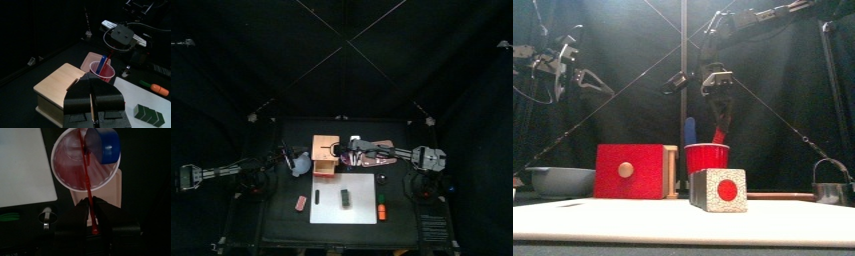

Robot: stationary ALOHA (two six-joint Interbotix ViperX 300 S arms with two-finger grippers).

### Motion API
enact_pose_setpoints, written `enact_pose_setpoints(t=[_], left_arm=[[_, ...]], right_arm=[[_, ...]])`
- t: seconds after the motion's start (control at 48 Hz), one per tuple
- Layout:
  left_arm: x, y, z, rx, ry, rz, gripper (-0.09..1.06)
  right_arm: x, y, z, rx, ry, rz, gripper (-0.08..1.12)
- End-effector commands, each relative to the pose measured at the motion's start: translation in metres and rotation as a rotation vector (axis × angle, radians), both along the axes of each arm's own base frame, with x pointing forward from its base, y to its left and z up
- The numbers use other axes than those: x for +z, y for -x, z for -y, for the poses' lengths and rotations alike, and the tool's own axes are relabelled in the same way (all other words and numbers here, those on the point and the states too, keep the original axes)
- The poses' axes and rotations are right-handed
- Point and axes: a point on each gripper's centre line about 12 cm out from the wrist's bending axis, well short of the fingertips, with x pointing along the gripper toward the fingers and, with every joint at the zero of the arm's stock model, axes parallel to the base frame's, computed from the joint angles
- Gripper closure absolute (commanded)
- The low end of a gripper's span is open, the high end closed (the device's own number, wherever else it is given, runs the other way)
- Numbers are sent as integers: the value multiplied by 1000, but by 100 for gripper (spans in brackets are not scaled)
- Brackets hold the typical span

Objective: Place sushi on board then cut the sushi with the knife then place the pieces on the plate
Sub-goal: Grasp knife edge with left hand

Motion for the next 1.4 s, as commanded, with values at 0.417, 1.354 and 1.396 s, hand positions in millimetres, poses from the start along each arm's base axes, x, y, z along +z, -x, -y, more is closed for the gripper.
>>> enact_pose_setpoints(t=[0.417, 1.354, 1.396], left_arm=[[6, -2, -2, 6, -7, 17, 93], [30, -10, -3, 0, -29, 76, 93], [31, -11, -4, -1, -32, 76, 93]], right_arm=[[62, 9, -5, -8, 44, 135, 61], [109, 96, -58, 8, -49, 633, 61], [103, 98, -61, 5, -57, 677, 61]])
